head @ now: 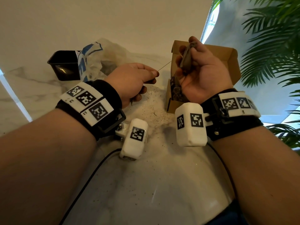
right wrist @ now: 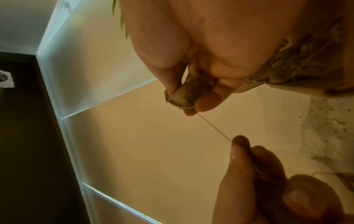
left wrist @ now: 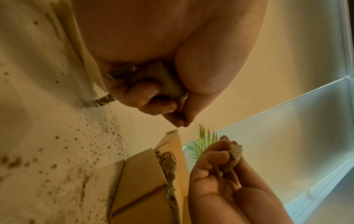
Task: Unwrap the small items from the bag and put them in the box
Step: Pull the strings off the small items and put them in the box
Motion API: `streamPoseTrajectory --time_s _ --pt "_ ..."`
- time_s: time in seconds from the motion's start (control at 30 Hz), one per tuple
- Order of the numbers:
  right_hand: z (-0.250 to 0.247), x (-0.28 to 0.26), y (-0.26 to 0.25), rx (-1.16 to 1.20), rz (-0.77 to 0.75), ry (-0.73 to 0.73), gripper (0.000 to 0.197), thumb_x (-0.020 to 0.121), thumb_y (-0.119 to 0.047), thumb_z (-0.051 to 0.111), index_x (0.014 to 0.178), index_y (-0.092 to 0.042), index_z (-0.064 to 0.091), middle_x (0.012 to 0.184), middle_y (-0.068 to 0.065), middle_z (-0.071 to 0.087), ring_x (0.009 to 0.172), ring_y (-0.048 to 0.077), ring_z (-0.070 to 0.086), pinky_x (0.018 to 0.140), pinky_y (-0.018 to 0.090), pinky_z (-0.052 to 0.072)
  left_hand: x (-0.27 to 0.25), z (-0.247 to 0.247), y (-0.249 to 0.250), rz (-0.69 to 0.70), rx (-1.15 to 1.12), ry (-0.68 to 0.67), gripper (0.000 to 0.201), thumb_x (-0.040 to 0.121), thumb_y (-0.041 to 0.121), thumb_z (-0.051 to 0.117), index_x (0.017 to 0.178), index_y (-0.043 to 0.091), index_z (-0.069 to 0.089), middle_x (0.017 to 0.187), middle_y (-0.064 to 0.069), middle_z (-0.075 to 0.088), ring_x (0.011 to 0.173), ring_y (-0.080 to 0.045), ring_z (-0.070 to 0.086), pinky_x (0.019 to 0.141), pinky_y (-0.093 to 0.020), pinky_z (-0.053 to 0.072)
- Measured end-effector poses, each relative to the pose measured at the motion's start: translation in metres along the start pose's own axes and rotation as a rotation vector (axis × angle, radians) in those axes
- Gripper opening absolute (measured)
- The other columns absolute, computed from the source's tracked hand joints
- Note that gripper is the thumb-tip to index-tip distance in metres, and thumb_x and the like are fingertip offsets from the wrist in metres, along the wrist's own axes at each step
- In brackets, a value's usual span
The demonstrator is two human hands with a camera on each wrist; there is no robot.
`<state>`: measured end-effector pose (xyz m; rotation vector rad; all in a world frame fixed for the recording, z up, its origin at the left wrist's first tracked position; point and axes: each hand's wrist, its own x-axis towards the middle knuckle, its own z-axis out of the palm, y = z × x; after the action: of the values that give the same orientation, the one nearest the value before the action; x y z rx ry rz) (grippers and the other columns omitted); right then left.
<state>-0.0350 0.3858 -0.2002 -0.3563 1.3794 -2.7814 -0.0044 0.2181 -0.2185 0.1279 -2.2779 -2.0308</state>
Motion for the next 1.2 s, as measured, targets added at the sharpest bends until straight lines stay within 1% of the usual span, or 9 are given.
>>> streamPoseTrajectory --time_s 0.2,0.33,0.5,0.6,0.77,0.83,0.97,1.07,1.2 --pt "-0.007 0.009 0.002 -0.072 -0.011 0.164 0.029 0.101 -0.006 0.05 0.124 -0.015 0.064 0.089 0.007 0.07 0.071 0.019 0.064 0.056 0.026 0.051 -0.003 0.002 0.001 0.022 0.04 -0.12 0.015 0.096 0.012 0.064 0.093 0.021 0.076 0.085 0.003 0.07 0.056 -0.009 0.049 0.043 -0.023 0.035" --pt "-0.009 0.015 0.002 -0.164 0.039 0.221 0.034 0.103 -0.008 0.047 0.134 -0.015 0.058 0.099 0.01 0.063 0.081 0.023 0.06 0.056 0.029 0.05 -0.009 0.007 0.004 0.066 0.027 -0.235 0.013 0.094 0.011 0.068 0.1 0.02 0.075 0.085 0.001 0.07 0.057 -0.008 0.05 0.045 -0.022 0.037" --pt "-0.009 0.015 -0.001 -0.311 0.1 0.156 0.025 0.103 -0.009 0.046 0.117 -0.019 0.064 0.098 0.01 0.066 0.092 0.028 0.063 0.071 0.036 0.053 -0.012 0.01 0.009 0.115 -0.097 -0.246 0.011 0.094 0.009 0.067 0.1 0.018 0.071 0.085 0.001 0.068 0.055 -0.008 0.048 0.044 -0.021 0.034" --pt "-0.011 0.013 0.007 -0.382 0.047 0.069 0.027 0.092 -0.01 0.059 0.118 -0.012 0.069 0.106 0.015 0.073 0.094 0.027 0.068 0.075 0.037 0.056 -0.011 0.01 0.01 0.138 -0.19 -0.182 0.01 0.095 0.01 0.067 0.101 0.017 0.072 0.085 0.002 0.069 0.057 -0.009 0.048 0.044 -0.021 0.033" --pt "-0.009 0.007 0.011 -0.476 -0.004 -0.01 0.022 0.086 -0.009 0.071 0.107 -0.011 0.074 0.1 0.013 0.077 0.104 0.039 0.07 0.098 0.057 0.052 -0.009 0.008 0.009 0.121 -0.224 -0.089 0.009 0.094 0.017 0.07 0.103 0.018 0.071 0.089 -0.002 0.069 0.058 -0.009 0.049 0.044 -0.02 0.034" --pt "-0.006 0.004 0.012 -0.488 -0.01 -0.041 0.017 0.086 -0.008 0.071 0.103 -0.012 0.075 0.099 0.012 0.077 0.103 0.036 0.071 0.094 0.052 0.055 -0.008 0.007 0.008 0.115 -0.215 -0.06 0.011 0.093 0.02 0.071 0.104 0.017 0.07 0.092 -0.003 0.068 0.058 -0.009 0.049 0.044 -0.02 0.034" --pt "-0.003 0.001 0.012 -0.515 -0.013 -0.097 0.014 0.092 -0.013 0.065 0.103 -0.013 0.074 0.094 0.008 0.077 0.088 0.023 0.07 0.07 0.034 0.053 -0.007 0.008 0.008 0.104 -0.193 -0.001 0.011 0.093 0.021 0.072 0.103 0.016 0.07 0.089 -0.001 0.07 0.057 -0.009 0.049 0.044 -0.021 0.034" --pt "-0.001 0.0 0.012 -0.527 -0.017 -0.123 0.019 0.088 -0.019 0.068 0.105 -0.011 0.072 0.095 0.009 0.076 0.09 0.026 0.071 0.072 0.037 0.056 -0.007 0.007 0.008 0.094 -0.174 0.018 0.013 0.094 0.021 0.07 0.105 0.015 0.071 0.091 -0.002 0.071 0.057 -0.009 0.049 0.044 -0.021 0.034" --pt "-0.001 -0.001 0.011 -0.544 -0.04 -0.154 0.018 0.09 0.001 0.065 0.102 -0.011 0.071 0.091 0.006 0.077 0.09 0.024 0.073 0.079 0.038 0.059 -0.006 0.007 0.008 0.087 -0.179 0.017 0.015 0.093 0.024 0.07 0.106 0.015 0.071 0.099 -0.005 0.072 0.059 -0.009 0.049 0.043 -0.021 0.035"
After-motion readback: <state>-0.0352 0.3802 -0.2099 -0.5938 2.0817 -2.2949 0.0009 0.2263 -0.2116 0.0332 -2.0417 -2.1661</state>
